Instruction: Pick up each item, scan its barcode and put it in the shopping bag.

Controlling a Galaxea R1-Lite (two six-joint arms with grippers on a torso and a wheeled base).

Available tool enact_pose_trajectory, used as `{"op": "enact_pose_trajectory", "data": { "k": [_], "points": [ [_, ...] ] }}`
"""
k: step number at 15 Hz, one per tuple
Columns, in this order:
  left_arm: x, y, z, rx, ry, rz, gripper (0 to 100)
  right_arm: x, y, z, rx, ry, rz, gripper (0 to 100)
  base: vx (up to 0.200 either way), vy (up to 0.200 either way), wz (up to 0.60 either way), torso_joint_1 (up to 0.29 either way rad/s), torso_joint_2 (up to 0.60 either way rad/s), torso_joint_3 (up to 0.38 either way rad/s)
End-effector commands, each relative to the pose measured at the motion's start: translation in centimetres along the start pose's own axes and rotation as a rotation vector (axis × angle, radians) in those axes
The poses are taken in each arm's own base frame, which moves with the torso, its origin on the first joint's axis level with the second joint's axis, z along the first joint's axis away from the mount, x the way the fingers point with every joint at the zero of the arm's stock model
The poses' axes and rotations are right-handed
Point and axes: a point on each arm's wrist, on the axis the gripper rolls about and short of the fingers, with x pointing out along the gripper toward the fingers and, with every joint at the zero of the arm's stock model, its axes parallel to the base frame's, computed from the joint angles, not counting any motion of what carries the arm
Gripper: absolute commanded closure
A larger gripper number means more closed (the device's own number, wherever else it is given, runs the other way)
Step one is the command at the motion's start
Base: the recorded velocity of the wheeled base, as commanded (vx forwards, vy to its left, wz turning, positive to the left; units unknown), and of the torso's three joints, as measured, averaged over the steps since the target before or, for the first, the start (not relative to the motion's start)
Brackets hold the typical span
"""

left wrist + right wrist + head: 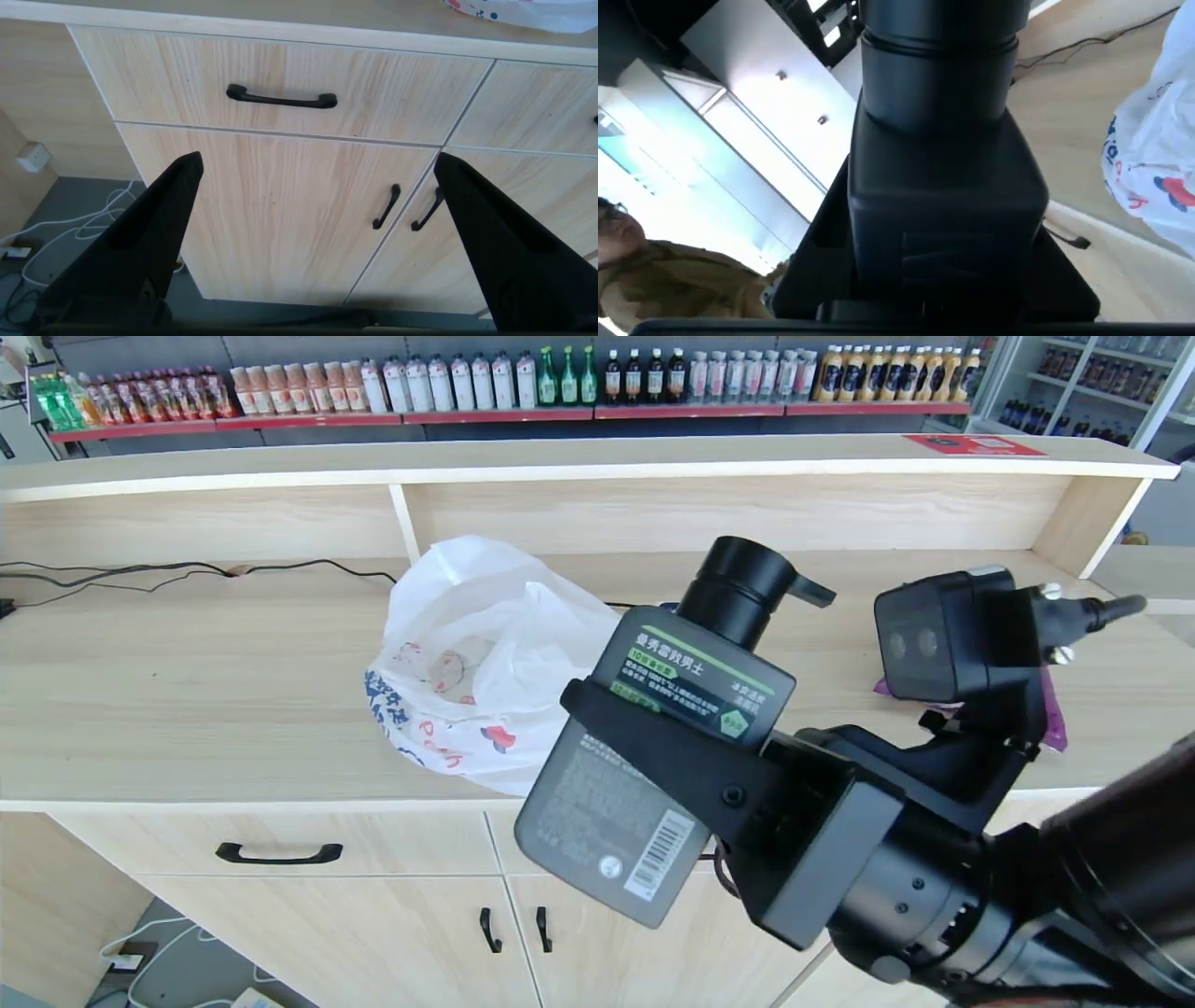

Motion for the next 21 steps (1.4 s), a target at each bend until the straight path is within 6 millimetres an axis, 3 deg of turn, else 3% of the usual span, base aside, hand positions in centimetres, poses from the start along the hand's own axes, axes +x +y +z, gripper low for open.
{"op": "enact_pose_trajectory", "data": {
  "k": [1,3,5,6,11,12,14,17,19,21],
  "points": [
    [0.0,0.0,0.0,0.000,0.000,-0.001,0,1.9,-5.1,1.4,-0.275,-0.018,-0.048,100,0.000,0.000,0.00,0.000,0.00,0.000],
    [0.0,0.0,0.0,0.000,0.000,-0.001,0,5.1,-10.2,5.9,-0.605,-0.173,-0.111,100,0.000,0.000,0.00,0.000,0.00,0.000],
    [0.0,0.0,0.0,0.000,0.000,0.000,0,7.0,-11.6,9.1,-0.748,-0.302,-0.109,100,0.000,0.000,0.00,0.000,0.00,0.000],
    [0.0,0.0,0.0,0.000,0.000,0.000,0,6.9,-12.2,9.8,-0.800,-0.310,-0.129,100,0.000,0.000,0.00,0.000,0.00,0.000],
    [0.0,0.0,0.0,0.000,0.000,-0.001,0,5.8,-14.3,10.2,-1.040,-0.235,-0.241,100,0.000,0.000,0.00,0.000,0.00,0.000],
    [0.0,0.0,0.0,0.000,0.000,0.002,0,4.4,-15.7,12.0,-1.168,-0.174,-0.328,100,0.000,0.000,0.00,0.000,0.00,0.000],
    [0.0,0.0,0.0,0.000,0.002,0.002,0,4.1,-15.8,13.0,-1.253,-0.079,-0.378,100,0.000,0.000,0.00,0.000,0.00,0.000],
    [0.0,0.0,0.0,0.000,0.000,0.002,0,4.7,-16.6,12.0,-1.355,-0.014,-0.325,100,0.000,0.000,0.00,0.000,0.00,0.000],
    [0.0,0.0,0.0,0.000,0.000,0.000,0,4.5,-17.5,12.5,-1.499,-0.027,-0.281,100,0.000,0.000,0.00,0.000,0.00,0.000],
    [0.0,0.0,0.0,0.000,0.000,-0.001,0,4.8,-18.7,11.1,-1.563,0.000,-0.200,100,0.000,0.000,0.00,0.000,0.00,0.000]
  ]
}}
